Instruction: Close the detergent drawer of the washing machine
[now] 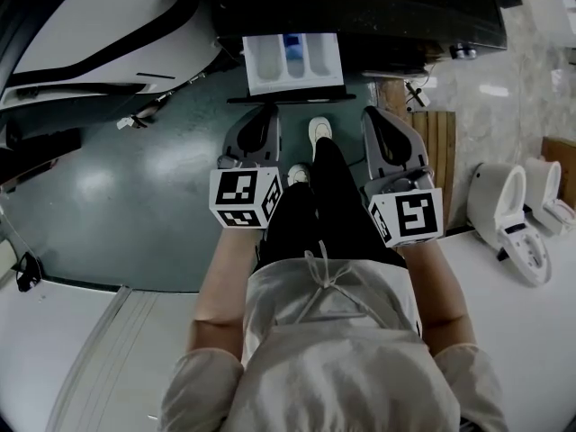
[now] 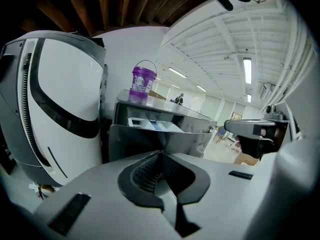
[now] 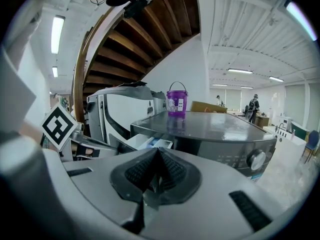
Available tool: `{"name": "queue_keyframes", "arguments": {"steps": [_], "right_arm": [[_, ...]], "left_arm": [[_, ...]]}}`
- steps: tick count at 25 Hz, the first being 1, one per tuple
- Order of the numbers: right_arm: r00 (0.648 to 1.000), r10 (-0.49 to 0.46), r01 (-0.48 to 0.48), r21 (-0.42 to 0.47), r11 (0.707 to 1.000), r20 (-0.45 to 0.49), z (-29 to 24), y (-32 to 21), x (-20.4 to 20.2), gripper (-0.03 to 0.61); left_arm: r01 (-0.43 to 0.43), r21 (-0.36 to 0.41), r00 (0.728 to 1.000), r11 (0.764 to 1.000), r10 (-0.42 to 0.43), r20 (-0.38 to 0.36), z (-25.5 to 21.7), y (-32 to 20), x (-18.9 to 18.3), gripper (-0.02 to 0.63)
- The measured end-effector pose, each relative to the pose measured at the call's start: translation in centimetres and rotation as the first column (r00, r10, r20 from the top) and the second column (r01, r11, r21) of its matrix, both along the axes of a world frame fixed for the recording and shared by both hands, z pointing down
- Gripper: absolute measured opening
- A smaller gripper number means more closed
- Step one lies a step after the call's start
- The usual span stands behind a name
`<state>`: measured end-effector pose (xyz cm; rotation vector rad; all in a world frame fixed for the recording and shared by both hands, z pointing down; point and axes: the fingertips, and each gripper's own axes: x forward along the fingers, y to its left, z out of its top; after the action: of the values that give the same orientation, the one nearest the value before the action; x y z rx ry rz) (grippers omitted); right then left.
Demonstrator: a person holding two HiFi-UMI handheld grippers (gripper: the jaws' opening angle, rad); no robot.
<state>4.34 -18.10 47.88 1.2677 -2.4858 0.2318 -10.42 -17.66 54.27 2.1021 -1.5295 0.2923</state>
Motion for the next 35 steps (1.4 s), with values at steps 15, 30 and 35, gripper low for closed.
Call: {"name": "queue_keyframes", "arguments": {"steps": [15, 30, 35], "right_arm": [[0.996, -0.091, 0.09, 0.048, 0.995, 0.019, -1.4, -6.5, -1.2, 0.006], [0.996, -0.086, 0.086, 0.002, 0.996, 0.039, 0.1, -9.7, -1.1, 0.006], [0.995, -0.085, 0.085, 0.0, 0.996, 0.044, 0.5, -10.1, -1.3, 0.006]], "left_arm": [[0.031, -0.005, 0.991, 1.0, -0.03, 0.127, 0.0, -6.3, -1.1, 0.018], [0.064, -0.009, 0.993, 0.998, -0.063, 0.1, 0.0, -10.1, -1.9, 0.018], [0.068, -0.005, 0.992, 0.998, -0.067, 0.111, 0.0, -10.3, -1.9, 0.018]]}}
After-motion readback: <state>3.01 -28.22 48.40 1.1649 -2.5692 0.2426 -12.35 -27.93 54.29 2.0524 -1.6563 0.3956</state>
